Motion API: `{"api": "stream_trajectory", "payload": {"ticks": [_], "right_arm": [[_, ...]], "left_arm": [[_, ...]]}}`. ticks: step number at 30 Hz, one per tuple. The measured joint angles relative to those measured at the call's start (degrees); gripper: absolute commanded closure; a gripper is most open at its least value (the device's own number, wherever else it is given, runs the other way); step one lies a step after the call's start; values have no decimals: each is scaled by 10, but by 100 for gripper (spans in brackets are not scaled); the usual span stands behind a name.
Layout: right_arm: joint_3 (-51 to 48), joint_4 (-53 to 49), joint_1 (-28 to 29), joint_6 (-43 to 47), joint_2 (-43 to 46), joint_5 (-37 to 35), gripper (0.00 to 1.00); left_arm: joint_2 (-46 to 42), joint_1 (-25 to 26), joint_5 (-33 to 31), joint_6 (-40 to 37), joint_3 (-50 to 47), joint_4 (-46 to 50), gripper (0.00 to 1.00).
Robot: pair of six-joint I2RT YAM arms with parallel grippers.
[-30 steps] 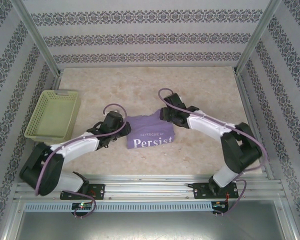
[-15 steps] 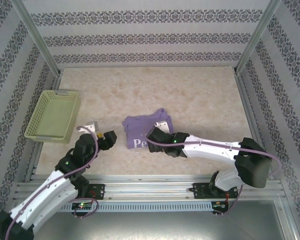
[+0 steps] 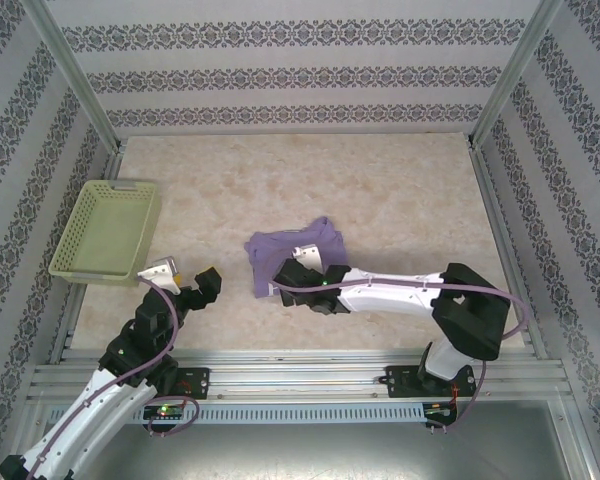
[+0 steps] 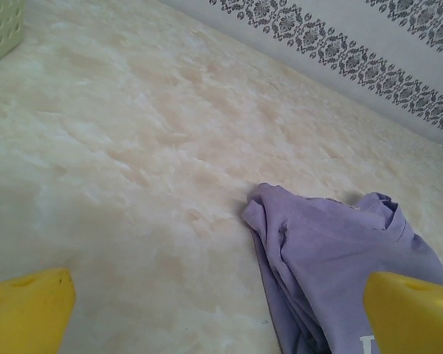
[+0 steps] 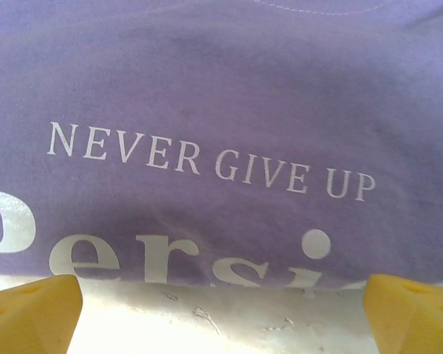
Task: Fold the inside-out t-shirt
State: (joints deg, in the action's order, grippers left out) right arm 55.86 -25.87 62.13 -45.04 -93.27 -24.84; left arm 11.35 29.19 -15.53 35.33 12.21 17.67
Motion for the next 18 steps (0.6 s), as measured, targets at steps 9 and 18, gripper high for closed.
{"api": "stream_trajectory", "payload": {"ticks": [9, 18], "right_arm": [[28, 15, -32, -7, -78, 35, 3], [41, 25, -129, 42, -103, 87, 3]], "left_arm": [[10, 0, 0, -8, -2, 0, 0], [9, 0, -1, -13, -2, 0, 0]]}}
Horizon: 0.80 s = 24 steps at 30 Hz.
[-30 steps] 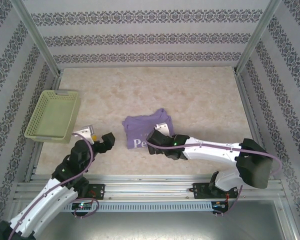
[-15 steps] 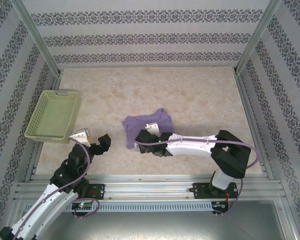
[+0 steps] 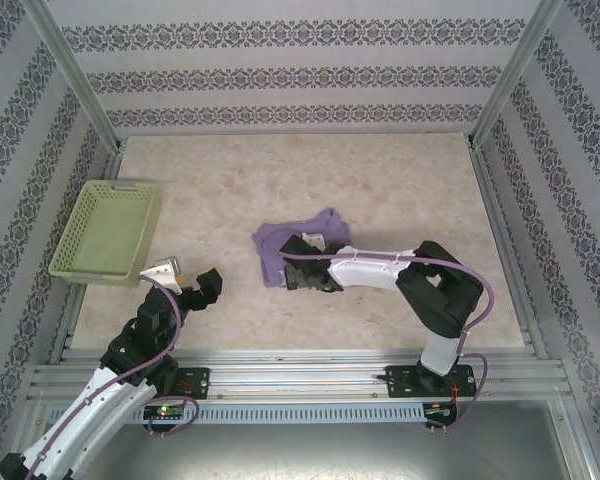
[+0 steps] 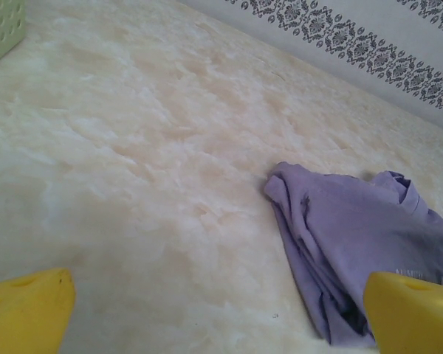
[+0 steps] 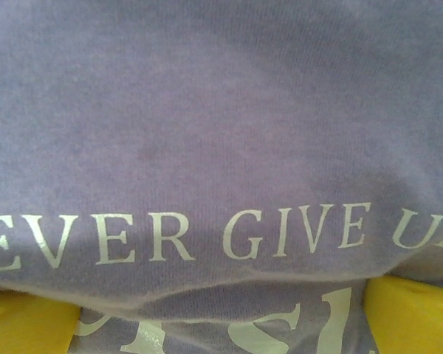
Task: Fold the inside-out t-shirt
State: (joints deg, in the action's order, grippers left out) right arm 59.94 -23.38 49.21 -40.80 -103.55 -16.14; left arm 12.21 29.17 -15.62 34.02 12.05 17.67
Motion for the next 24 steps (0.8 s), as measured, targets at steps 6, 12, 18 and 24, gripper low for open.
{"api": "stream_trajectory", "payload": {"ticks": [6, 12, 18, 24], "right_arm": [[8, 3, -84, 50, -4, 24, 3], [14, -3, -167, 87, -5, 38, 3], [33, -41, -208, 122, 27, 29, 3], [59, -51, -181, 136, 95, 32, 2]], "left_arm": [[-10, 0, -8, -5, 0, 1, 0], [-15, 0, -16, -7, 1, 16, 0], [-15, 0, -19, -8, 1, 20, 0], [-16, 0, -23, -8, 1, 24, 0]]}}
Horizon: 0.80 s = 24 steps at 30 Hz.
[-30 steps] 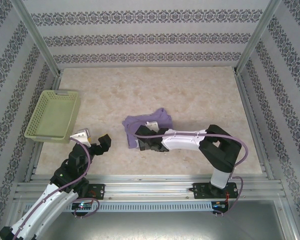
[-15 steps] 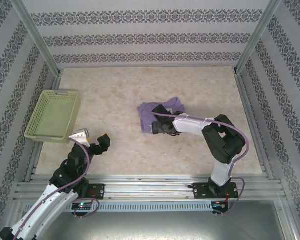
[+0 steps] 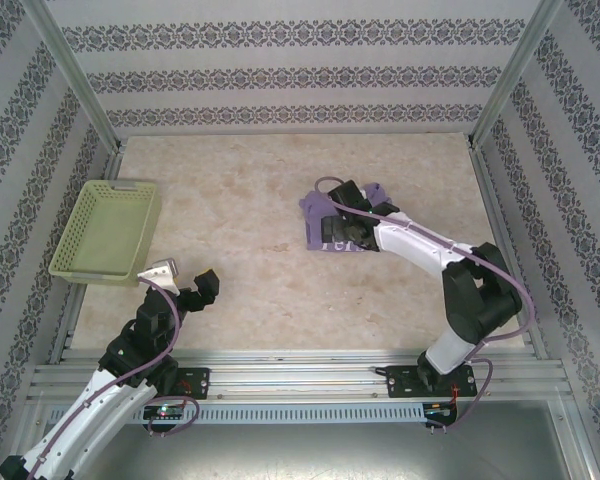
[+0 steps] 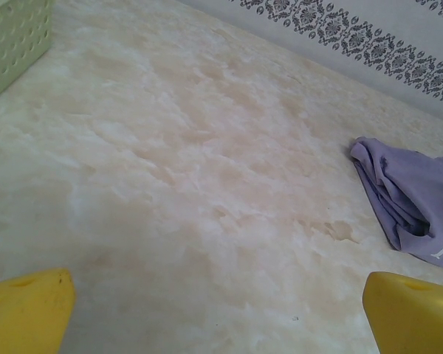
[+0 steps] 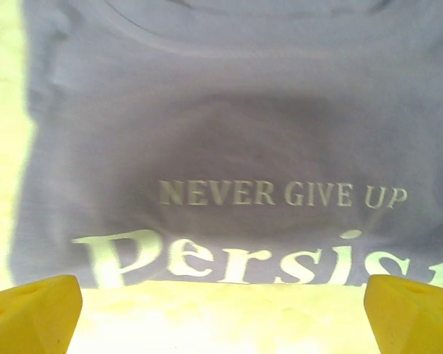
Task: Fold the inside-out t-shirt
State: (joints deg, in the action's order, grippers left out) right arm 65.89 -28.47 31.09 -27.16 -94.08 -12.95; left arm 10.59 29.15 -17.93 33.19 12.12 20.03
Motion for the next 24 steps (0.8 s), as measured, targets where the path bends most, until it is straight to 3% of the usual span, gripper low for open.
{"api": "stream_trajectory", "payload": {"ticks": [8, 16, 24], "right_arm": [[34, -10, -11, -4, -95, 34, 2], [132, -60, -90, -9, -199, 71, 2], [232, -107, -170, 53, -259, 70, 3]], "left_arm": [[0, 0, -3, 0, 0, 2, 0], [0, 0, -8, -1, 0, 2, 0], [0, 0, -12, -5, 0, 2, 0]]}}
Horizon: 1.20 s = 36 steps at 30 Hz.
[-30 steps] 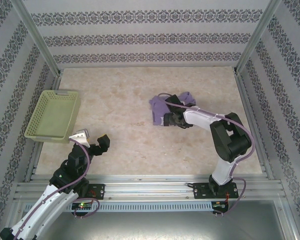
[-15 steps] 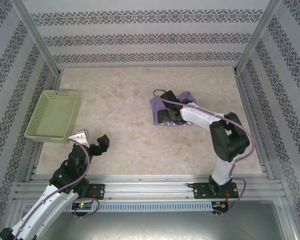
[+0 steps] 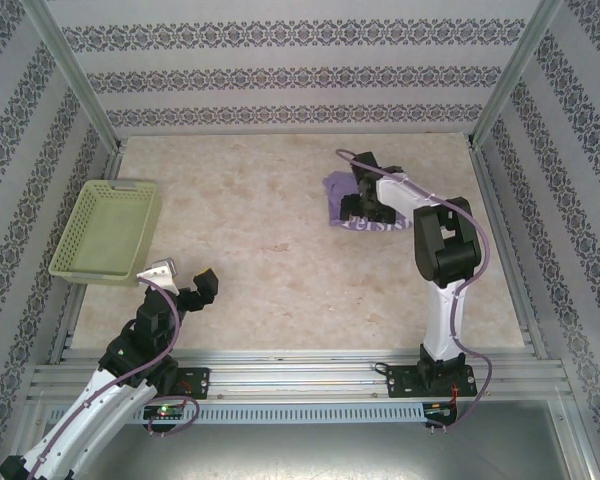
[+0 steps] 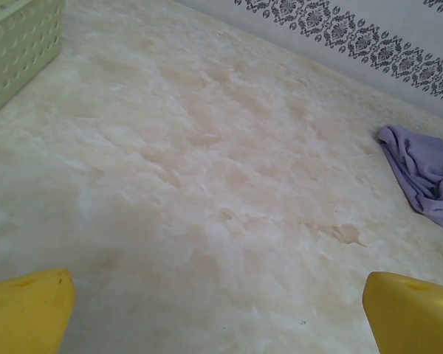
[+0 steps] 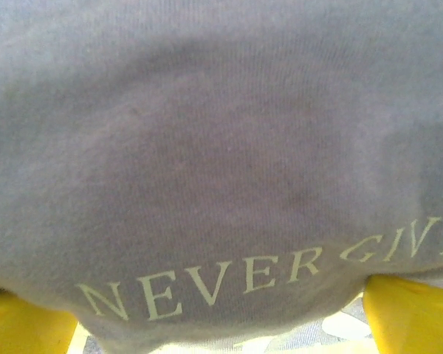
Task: Fold the inside-out t-shirt
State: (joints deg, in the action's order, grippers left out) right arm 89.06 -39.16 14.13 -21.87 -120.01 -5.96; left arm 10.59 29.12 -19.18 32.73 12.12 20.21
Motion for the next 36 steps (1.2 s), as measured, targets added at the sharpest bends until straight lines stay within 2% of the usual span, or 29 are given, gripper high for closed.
{"api": "stream_trajectory", "payload": {"ticks": [8, 25, 32, 36], "right_arm": [[63, -20, -81, 65, -33, -6, 3], [240, -49, -176, 103, -142, 24, 3], [252, -56, -193, 102, -143, 40, 2], [192, -34, -194, 97, -99, 48, 2]], "left_arm": [[0, 0, -9, -6, 0, 0, 0], [1, 0, -11, -14, -3, -1, 0], [16, 0, -10, -19, -3, -14, 0], [33, 0, -11, -20, -3, -18, 0]]}}
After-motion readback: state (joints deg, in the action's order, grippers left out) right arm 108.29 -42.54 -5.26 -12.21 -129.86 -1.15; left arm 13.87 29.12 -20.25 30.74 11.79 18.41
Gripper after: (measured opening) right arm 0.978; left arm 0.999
